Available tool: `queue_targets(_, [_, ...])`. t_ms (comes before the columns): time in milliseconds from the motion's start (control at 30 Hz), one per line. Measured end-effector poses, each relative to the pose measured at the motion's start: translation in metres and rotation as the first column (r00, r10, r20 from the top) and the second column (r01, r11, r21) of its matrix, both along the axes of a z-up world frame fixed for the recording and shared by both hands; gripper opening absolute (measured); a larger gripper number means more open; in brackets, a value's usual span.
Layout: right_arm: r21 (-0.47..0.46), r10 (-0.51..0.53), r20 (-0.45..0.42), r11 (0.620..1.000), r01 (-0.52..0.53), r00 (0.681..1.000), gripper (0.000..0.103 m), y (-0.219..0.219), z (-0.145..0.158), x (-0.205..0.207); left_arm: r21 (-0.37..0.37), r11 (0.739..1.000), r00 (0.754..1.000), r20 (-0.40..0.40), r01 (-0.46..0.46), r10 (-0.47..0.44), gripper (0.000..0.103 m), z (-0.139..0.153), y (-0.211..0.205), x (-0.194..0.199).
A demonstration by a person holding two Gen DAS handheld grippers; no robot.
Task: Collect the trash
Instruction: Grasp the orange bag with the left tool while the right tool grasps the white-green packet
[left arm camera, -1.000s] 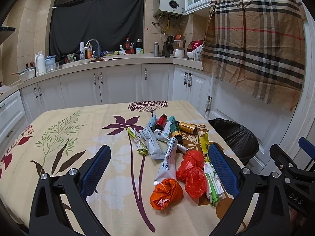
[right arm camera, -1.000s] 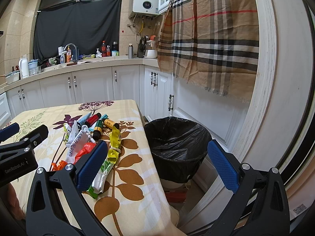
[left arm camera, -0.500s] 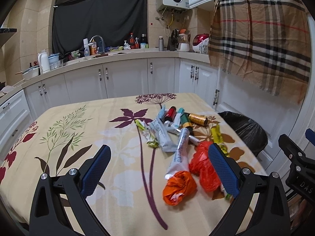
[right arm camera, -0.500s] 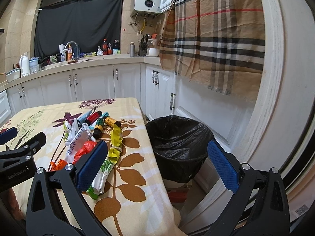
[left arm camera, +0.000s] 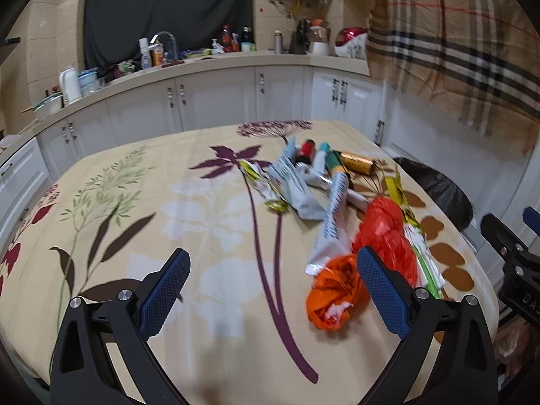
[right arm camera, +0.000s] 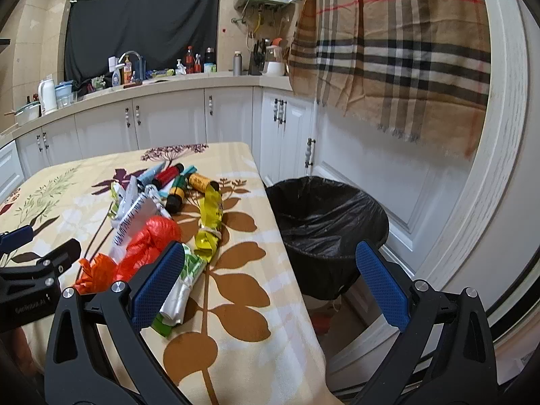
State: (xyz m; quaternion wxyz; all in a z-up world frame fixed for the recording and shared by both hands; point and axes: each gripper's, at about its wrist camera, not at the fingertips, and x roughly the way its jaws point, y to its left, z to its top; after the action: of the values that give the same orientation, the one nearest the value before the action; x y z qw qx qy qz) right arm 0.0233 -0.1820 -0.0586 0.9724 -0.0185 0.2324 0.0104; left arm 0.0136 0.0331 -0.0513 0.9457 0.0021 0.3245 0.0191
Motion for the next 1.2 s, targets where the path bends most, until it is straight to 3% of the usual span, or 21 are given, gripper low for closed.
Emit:
queue_targets(400, [0.025,-0.014,-0.03,1.0,0.015,0.999,0.099,-0.011,-0.01,0.001,0.006,0.996,0.995,-0.052,0.086,-0.086,0.093,-0.016,-0.024,0.007])
queue_targets(500, [0.023,-0.007,-0.035,1.0,0.008,0.999,0.099,-0.01,-0.011,0.002,0.01,0.994,0.992,-0.065,0.11,-0.109,0.07,-0.02,-0.028,0.008])
queue_targets(600, [0.019,0.001,-0.038,1.0,0.0,0.999,0.099,-0.007,-0.012,0.001,-0.009,0.993,0.989,-0.084,0.12,-0.12,0.067,-0.024,-0.027,0.009])
queue_targets(700, [0.016,0.006,-0.036,1.0,-0.005,0.999,0.099,-0.005,-0.012,0.001,-0.015,0.991,0.988,-0.076,0.135,-0.136,0.058,-0.022,-0.027,0.006])
queue_targets(767, [0.017,0.01,-0.039,1.0,-0.009,0.999,0.099,-0.003,-0.012,0.002,-0.024,0.987,0.984,-0.078,0.156,-0.157,0.045,-0.022,-0.028,0.005])
queue_targets(967, [0.007,0.023,-0.047,1.0,-0.023,0.999,0.099,0.003,-0.014,0.003,-0.054,0.984,0.982,-0.072,0.168,-0.172,0.044,-0.02,-0.025,0.002])
queue_targets(1200, [-0.013,0.061,-0.069,0.998,-0.062,0.996,0.096,0.019,-0.018,0.007,-0.043,0.992,0.992,-0.039,0.122,-0.124,0.044,-0.01,-0.008,-0.003])
